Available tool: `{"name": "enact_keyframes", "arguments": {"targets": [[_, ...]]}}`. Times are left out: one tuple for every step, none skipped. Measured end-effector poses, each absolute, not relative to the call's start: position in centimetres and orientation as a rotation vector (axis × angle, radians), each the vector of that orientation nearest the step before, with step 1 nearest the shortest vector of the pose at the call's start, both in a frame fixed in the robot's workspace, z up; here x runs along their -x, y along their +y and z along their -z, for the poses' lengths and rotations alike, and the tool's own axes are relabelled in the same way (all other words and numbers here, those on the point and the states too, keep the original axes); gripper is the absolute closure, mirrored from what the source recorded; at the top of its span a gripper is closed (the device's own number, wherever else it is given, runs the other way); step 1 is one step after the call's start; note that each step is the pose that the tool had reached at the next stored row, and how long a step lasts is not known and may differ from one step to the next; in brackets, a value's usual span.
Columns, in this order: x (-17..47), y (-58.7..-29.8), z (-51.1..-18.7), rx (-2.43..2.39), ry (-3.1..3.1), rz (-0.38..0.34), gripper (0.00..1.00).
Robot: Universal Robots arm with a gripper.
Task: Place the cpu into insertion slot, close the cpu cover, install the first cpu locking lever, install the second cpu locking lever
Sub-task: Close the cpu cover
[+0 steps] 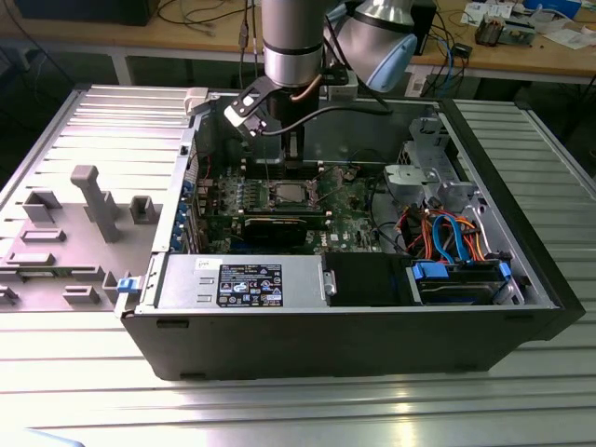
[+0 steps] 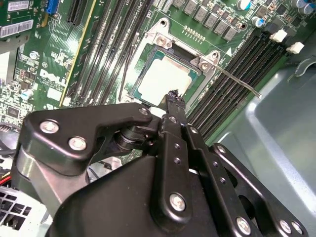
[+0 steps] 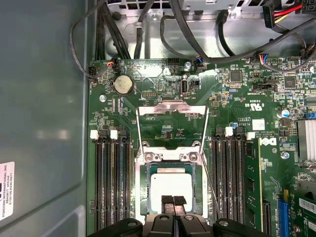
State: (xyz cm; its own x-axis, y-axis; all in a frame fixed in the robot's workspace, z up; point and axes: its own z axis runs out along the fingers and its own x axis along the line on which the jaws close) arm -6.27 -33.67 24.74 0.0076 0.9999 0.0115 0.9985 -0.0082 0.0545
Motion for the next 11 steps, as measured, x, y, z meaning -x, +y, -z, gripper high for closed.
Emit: {"name": "enact_keyframes", "arguments": {"targets": [[6.28,-33.67,-24.75,-2.208,2.190,-0.072,0.89],[6.28,-33.67,-24.76,-2.208,2.190,-0.072,0.89],[6.28,-33.67,-24.76,-2.208,2.190,-0.072,0.89],[6.28,-33.68,-24.78,-2.208,2.190,-0.072,0.89],[6.28,-33.68,-24.80,-2.208,2.190,-0.072,0.89],[6.28,-33.68,-24.85,-2.208,2.190,-0.072,0.89],[6.28,-33.67,-24.85,-2.208,2.190,-0.072,0.89],[6.28,-33.67,-24.87,-2.208,2.190,-0.072,0.89],[6.28,-33.67,-24.87,-2.208,2.190,-0.072,0.89],[6.28,-33.67,-24.88,-2.208,2.190,-0.072,0.89],[6.28,-33.67,-24.88,-2.208,2.190,-0.072,0.89]]}}
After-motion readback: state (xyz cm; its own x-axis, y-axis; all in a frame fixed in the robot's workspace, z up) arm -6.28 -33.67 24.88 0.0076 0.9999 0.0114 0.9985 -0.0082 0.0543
